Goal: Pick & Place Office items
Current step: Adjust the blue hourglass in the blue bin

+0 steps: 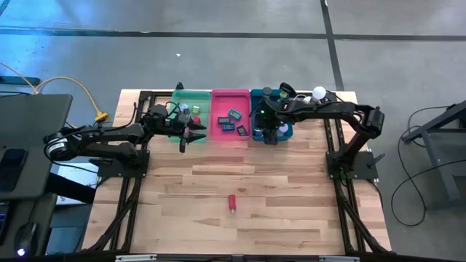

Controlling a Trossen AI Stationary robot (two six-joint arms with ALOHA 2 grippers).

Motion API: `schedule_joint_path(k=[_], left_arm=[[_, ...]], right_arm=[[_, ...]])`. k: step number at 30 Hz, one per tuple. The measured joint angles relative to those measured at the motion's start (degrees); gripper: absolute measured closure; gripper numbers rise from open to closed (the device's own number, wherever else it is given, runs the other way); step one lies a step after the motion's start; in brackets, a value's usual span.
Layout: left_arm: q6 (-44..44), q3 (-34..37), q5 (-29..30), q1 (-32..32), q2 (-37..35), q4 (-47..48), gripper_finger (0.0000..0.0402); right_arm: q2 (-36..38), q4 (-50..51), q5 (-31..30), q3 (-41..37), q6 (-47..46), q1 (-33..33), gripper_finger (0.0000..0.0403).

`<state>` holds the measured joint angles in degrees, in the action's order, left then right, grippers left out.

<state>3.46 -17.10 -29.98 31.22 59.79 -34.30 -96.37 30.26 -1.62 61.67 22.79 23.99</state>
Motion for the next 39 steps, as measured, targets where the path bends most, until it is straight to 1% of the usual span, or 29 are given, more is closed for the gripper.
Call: schedule_joint_path(k=[12, 20, 25, 31, 33, 35, 39], left_arm=[[0.0, 0.0, -0.1, 0.0, 0.0, 0.0, 0.0236], [0.0, 0.0, -0.1, 0.0, 0.0, 0.0, 0.0236], [0.0, 0.0, -0.2, 0.0, 0.0, 0.0, 0.0236], [0.0, 0.0, -0.2, 0.0, 0.0, 0.0, 0.0236], [0.0, 0.0, -0.2, 0.0, 0.0, 0.0, 0.0236], [0.0, 0.0, -0.2, 0.0, 0.0, 0.0, 0.0236], [0.0, 0.0, -0.2, 0.0, 0.0, 0.0, 0.0236]], right_arm=[[-3.5, 0.0, 1.4, 0.0, 0.9, 0.2, 0.016], [-6.9, 0.1, 1.8, 0.1, 1.0, 1.6, 0.016], [-7.1, -0.2, -0.8, 0.2, 0.8, 2.3, 0.016], [-7.1, -0.5, -1.0, 0.2, 0.8, 2.4, 0.0163], [-7.1, -0.6, -0.9, 0.2, 0.9, 2.3, 0.0173], [-7.1, -0.7, -1.0, 0.1, 0.9, 2.3, 0.0192], [-7.2, -0.7, -1.0, 0.0, 1.0, 2.3, 0.025]])
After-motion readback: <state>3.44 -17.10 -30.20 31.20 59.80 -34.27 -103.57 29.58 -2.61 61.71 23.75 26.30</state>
